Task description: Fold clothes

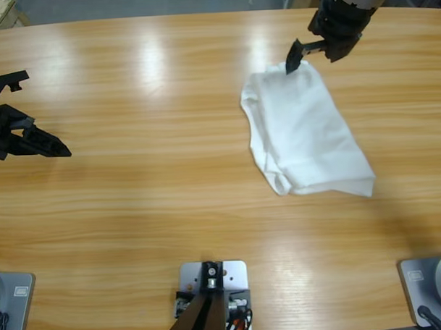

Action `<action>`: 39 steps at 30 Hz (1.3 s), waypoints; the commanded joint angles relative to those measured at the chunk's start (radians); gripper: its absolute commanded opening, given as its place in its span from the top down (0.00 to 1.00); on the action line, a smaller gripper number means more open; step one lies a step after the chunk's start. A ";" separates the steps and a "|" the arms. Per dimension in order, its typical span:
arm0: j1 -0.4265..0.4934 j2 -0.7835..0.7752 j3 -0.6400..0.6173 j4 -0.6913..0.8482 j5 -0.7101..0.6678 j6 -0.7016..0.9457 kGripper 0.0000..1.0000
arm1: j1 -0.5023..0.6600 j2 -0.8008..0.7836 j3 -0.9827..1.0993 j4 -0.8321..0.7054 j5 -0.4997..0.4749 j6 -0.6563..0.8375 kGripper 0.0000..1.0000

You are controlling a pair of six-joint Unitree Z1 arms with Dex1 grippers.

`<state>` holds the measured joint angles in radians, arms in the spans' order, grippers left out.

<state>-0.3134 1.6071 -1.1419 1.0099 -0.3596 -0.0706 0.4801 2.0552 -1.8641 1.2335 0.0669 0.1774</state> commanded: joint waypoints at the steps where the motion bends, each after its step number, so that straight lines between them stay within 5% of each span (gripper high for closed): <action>1: 0.005 0.034 0.024 -0.010 -0.009 -0.003 0.02 | -0.014 0.187 -0.156 0.023 0.092 -0.042 0.01; 33: 0.004 0.048 0.024 -0.009 -0.007 -0.005 0.02 | 0.009 0.375 -0.152 -0.023 0.100 -0.063 0.01; 39: 0.004 0.009 0.024 -0.009 0.003 -0.003 0.02 | 0.009 0.286 -0.224 0.071 0.070 -0.068 0.01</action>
<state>-0.3134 1.6135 -1.1419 1.0099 -0.3596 -0.0706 0.4962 2.3616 -2.0293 1.2215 0.1566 0.1279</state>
